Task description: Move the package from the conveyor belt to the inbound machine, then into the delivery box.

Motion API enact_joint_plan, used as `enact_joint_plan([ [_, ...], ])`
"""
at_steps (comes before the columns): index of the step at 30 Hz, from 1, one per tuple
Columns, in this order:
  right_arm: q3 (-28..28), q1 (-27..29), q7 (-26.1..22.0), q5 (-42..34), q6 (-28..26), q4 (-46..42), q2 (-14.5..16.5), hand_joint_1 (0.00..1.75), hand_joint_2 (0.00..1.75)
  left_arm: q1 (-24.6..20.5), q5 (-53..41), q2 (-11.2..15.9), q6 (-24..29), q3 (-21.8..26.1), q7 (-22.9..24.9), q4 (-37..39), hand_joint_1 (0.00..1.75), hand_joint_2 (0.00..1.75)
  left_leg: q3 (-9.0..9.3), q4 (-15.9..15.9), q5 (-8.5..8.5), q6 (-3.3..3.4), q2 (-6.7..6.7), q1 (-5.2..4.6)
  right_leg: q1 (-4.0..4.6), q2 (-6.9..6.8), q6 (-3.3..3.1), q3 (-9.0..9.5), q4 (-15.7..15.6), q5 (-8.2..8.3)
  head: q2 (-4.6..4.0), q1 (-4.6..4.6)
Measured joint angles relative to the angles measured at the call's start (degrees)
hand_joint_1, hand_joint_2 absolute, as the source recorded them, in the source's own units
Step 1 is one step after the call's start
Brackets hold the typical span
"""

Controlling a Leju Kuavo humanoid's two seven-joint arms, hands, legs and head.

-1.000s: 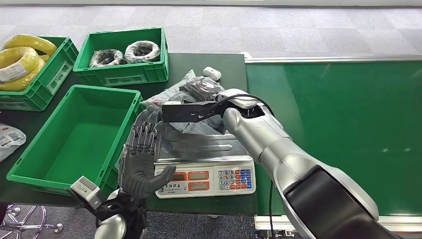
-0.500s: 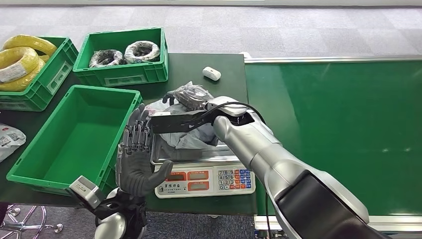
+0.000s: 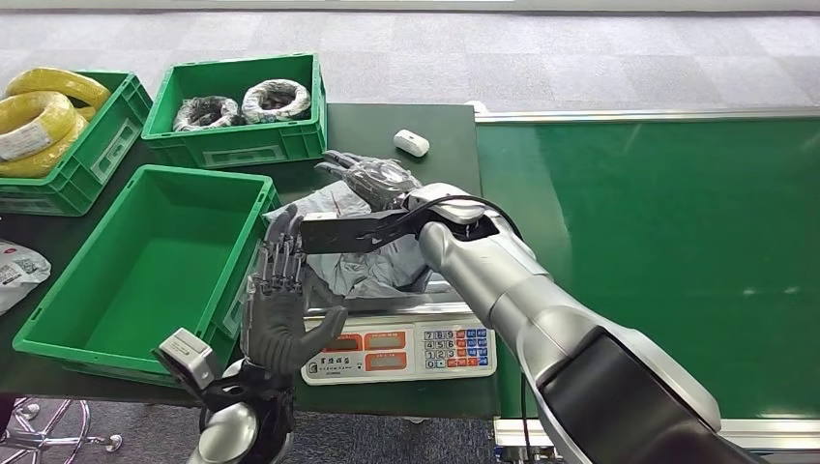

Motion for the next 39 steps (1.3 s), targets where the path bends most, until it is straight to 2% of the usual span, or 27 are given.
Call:
enact_joint_plan([
  [11, -2.5, -1.4, -0.2, -0.7, -2.8, -2.9, -1.5, 0.0, 1.75, 3.2, -1.3, 0.3, 0.2, -0.3, 0.0, -2.3, 0.0, 1.75, 0.0, 0.0, 0.0, 0.0, 0.0, 0.0, 0.0, 0.0, -0.01, 0.01, 0.0, 0.01, 0.0, -0.01],
  [20, -9.4, -3.3, 3.4, 2.0, -7.0, -13.8, -6.9, 0.0, 1.75, 7.0, -3.2, 0.3, -1.3, 0.2, 0.0, -4.5, 0.0, 1.75, 0.01, 0.0, 0.0, 0.0, -0.06, -0.01, -0.01, -0.05, -0.01, 0.02, 0.0, 0.01, 0.0, -0.01],
  [23, -13.2, -3.3, 5.4, 3.4, -9.6, -19.2, -9.1, 0.0, 1.75, 7.9, -3.1, 0.3, -1.7, 0.6, 0.0, -4.8, 0.0, 1.75, 0.01, 0.0, 0.0, 0.0, -0.23, -0.01, -0.01, -0.17, -0.01, 0.05, 0.0, 0.01, 0.0, -0.01],
  [29, -21.2, -3.2, 6.2, 4.3, -10.0, -28.6, -13.6, 0.0, 1.75, 8.6, -2.9, 0.5, -2.5, 1.0, 0.0, -4.8, 0.0, 1.75, 0.01, 0.0, 0.0, 0.0, -0.32, -0.01, -0.02, -0.22, -0.01, 0.08, 0.0, 0.01, 0.0, 0.0],
  [36, -25.6, -2.3, 6.0, 5.1, -11.1, -32.2, -16.5, 0.0, 1.75, 8.7, -3.0, 0.2, -2.8, 1.3, 0.0, -4.7, 0.0, 1.75, 0.02, 0.0, 0.0, 0.0, -0.27, -0.01, -0.02, -0.2, -0.01, 0.08, 0.0, 0.01, 0.0, -0.01],
  [39, -26.6, -1.8, 5.7, 5.6, -13.2, -32.6, -17.1, 0.0, 1.75, 8.7, -3.9, 0.0, -2.4, 1.3, 0.0, -4.6, 0.0, 1.75, 0.03, 0.0, 0.0, 0.0, -0.28, 0.0, -0.01, -0.2, -0.01, 0.08, 0.0, 0.01, 0.0, -0.02],
])
